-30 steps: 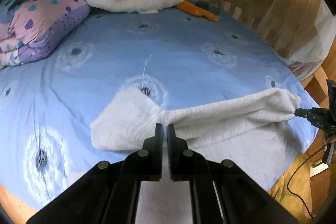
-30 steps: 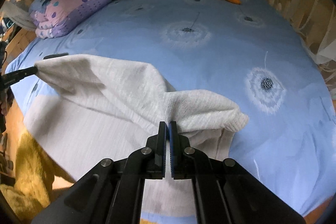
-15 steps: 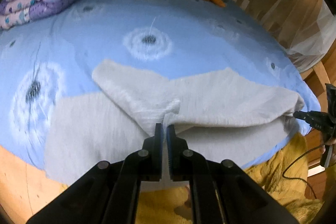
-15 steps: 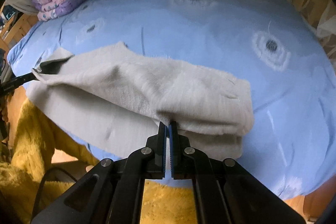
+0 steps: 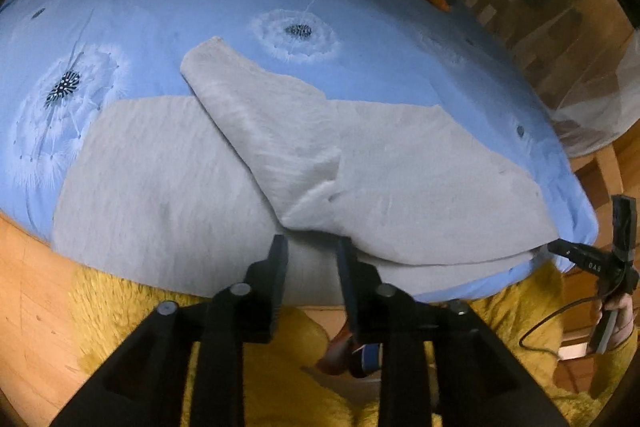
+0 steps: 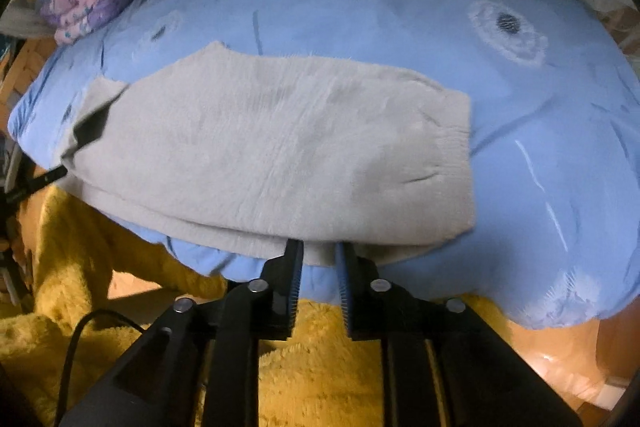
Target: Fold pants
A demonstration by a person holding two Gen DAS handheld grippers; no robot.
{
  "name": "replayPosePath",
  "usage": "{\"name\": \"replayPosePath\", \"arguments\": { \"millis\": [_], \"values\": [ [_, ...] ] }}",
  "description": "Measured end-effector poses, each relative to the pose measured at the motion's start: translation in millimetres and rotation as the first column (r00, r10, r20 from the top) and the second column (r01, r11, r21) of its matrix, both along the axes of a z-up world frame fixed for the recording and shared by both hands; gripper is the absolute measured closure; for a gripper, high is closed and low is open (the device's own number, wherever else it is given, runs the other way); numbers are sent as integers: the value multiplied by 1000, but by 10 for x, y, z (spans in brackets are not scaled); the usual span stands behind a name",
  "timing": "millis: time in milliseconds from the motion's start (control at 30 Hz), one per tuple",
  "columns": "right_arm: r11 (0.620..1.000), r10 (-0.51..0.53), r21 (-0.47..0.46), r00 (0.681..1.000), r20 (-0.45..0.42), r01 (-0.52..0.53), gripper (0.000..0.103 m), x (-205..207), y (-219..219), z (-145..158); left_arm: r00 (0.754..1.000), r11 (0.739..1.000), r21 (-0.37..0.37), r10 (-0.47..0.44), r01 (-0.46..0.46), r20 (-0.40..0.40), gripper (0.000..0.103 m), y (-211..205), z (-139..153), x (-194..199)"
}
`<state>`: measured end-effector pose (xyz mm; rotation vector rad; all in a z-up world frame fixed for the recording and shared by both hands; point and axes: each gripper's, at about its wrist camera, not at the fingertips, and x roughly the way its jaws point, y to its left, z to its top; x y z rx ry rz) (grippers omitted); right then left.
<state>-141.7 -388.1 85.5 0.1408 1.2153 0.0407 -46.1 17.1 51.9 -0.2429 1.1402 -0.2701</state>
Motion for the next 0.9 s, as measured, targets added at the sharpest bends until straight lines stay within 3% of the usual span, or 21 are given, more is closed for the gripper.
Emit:
{"name": "replayPosePath", "arguments": {
  "millis": [167,300,500,900],
  "values": [
    [979,-164,131,986,40,157,76,-75,-337,167,1000,1000,-28,13,-12,14,69,-14,66,16],
    [956,-241,177,970,21,233,75,-81,-467,134,1000,999,-49,22,-22,3,69,-61,62,55],
    [921,-301,237,951,-70,309,75,-67,-530,-78,998,998,-34,46,-47,-32,69,-107,-24,94],
    [862,-380,321,919,-102,392,75,40,-542,-251,991,995,28,98,-96,-91,69,-165,-223,105]
  ]
}}
